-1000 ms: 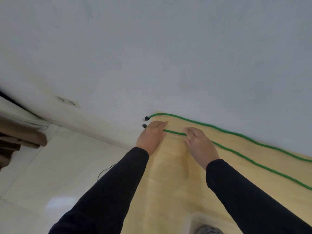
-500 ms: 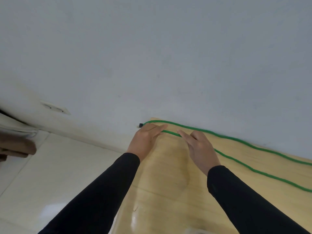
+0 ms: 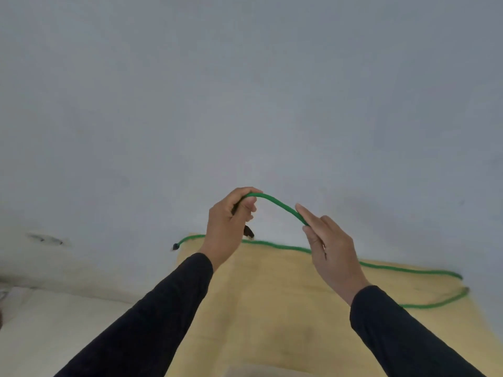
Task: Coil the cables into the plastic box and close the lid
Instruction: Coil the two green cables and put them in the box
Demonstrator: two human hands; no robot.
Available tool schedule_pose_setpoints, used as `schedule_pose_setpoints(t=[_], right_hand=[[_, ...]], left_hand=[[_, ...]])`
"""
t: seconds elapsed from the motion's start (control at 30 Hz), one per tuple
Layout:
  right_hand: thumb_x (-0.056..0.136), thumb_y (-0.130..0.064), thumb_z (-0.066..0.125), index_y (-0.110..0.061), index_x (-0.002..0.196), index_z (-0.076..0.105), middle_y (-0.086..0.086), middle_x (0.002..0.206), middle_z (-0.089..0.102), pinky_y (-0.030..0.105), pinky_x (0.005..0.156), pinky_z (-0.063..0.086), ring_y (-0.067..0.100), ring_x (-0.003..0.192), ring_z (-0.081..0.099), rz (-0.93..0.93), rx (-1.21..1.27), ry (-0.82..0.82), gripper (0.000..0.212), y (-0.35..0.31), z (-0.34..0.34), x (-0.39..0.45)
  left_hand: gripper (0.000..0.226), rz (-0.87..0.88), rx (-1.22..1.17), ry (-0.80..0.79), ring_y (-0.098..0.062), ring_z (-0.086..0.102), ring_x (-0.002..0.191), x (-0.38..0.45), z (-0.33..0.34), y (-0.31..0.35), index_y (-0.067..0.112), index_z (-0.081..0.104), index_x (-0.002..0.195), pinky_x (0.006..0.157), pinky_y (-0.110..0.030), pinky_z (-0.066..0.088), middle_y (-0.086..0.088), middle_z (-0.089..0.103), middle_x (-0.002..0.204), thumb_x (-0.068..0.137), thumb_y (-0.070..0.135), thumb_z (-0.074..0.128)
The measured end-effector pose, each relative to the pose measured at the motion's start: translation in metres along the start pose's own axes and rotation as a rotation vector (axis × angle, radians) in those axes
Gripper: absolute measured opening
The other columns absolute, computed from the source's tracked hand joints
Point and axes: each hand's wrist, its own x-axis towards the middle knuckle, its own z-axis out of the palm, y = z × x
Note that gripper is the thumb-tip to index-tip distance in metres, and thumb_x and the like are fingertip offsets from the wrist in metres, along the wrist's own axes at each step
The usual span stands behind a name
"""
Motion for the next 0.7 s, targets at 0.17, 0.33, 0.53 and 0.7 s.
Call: schedule_pose_setpoints(t=[0.17, 0.33, 0.53, 0.7], right_hand=[[0.094, -0.017, 0.044, -0.021, 0.130, 0.050, -0.004, 0.068, 0.041, 0.005, 0.062, 0.034, 0.002, 0.064, 0.041, -0.018, -0.010, 0.146, 0.037, 0.024, -0.095, -0.005], [0.093, -0.007, 0.046, -0.022, 0.129, 0.052, -0.004, 0.067, 0.042, 0.004, 0.065, 0.036, -0.001, 0.065, 0.043, 0.013, -0.016, 0.238, 0.039, 0.051, -0.169, 0.004], [0.098, -0.023, 0.036, -0.034, 0.141, 0.030, -0.003, 0.066, 0.045, 0.015, 0.058, 0.036, 0.010, 0.058, 0.040, 0.206, 0.057, -0.113, 0.045, 0.059, -0.202, -0.012], [0.099, -0.026, 0.033, -0.032, 0.142, 0.026, -0.006, 0.067, 0.048, 0.020, 0.058, 0.035, 0.006, 0.053, 0.038, 0.089, -0.122, -0.363, 0.045, 0.034, -0.223, -0.029]], left_hand=[[0.027, -0.165, -0.137, -0.075, -0.005, 0.046, 0.051, -0.022, 0.077, 0.046, 0.019, 0.064, 0.080, 0.062, -0.023, 0.048, 0.012, 0.047, 0.055, 0.097, 0.026, 0.045], [0.034, -0.333, -0.688, -0.285, -0.010, 0.033, 0.051, -0.056, 0.159, 0.095, 0.010, 0.060, 0.091, 0.053, -0.021, 0.038, 0.006, 0.034, 0.056, 0.100, 0.030, 0.033], [0.036, -0.185, -1.042, -0.211, -0.006, 0.040, 0.054, -0.027, 0.205, 0.162, 0.011, 0.059, 0.115, 0.056, -0.017, 0.041, 0.007, 0.046, 0.063, 0.101, 0.027, 0.031], [0.038, -0.121, -0.936, -0.127, -0.007, 0.065, 0.090, 0.000, 0.207, 0.178, 0.011, 0.043, 0.136, 0.079, -0.018, 0.049, 0.001, 0.063, 0.105, 0.102, 0.022, 0.029]])
